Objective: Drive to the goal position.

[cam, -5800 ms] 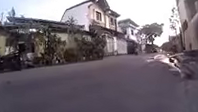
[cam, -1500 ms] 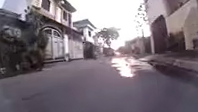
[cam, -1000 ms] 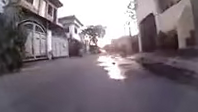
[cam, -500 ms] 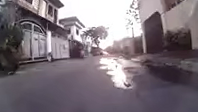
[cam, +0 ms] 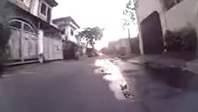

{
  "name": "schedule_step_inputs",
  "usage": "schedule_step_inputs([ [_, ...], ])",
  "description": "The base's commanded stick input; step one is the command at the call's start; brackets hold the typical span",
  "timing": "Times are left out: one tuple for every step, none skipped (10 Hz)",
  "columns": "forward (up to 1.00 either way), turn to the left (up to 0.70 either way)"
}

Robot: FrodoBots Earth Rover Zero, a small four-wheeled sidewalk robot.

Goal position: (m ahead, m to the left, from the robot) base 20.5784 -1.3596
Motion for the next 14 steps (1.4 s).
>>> schedule_step_inputs([
  [1.0, 0.0],
  [1.0, 0.0],
  [1.0, 0.0],
  [1.0, 0.0],
  [1.0, 0.0],
  [1.0, 0.0],
  [1.0, 0.0],
  [1.0, 0.0],
  [1.0, 0.0],
  [1.0, 0.0],
  [1.0, 0.0],
  [1.0, 0.0],
  [1.0, 0.0],
  [1.0, 0.0],
])
